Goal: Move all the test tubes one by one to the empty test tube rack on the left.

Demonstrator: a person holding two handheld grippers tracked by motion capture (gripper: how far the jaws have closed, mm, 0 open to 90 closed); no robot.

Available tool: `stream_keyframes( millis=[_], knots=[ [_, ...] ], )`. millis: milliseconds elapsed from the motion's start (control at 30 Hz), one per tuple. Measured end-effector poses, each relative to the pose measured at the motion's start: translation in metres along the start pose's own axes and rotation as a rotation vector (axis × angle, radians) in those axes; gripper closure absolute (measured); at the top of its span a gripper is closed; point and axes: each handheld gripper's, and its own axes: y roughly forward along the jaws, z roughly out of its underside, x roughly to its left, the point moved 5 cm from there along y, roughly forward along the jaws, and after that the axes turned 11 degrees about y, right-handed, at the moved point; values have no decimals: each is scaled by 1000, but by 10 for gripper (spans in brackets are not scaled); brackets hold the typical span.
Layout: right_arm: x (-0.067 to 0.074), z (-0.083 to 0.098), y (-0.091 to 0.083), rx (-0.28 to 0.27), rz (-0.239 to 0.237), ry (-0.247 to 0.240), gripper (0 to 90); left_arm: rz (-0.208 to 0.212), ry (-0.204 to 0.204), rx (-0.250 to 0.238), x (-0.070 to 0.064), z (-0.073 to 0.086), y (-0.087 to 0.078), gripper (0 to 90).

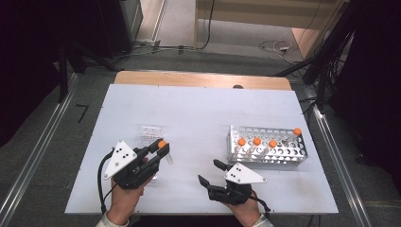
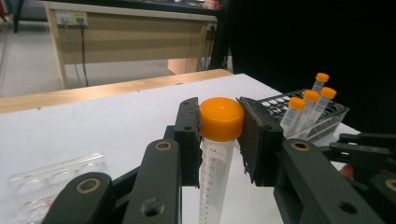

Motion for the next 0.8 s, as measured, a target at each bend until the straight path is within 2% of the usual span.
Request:
stream_keyframes(
  millis=[333, 567, 800],
  knots=[
    [-3, 0, -2, -6, 6, 7, 271, -88, -6, 8, 24, 2, -13, 697],
    [-3, 0, -3, -7, 8, 6, 271, -143, 16, 26, 34, 5, -16, 697],
    [-4, 0, -3, -7, 10, 4, 268, -151, 30, 57, 35, 12, -13, 697]
  ],
)
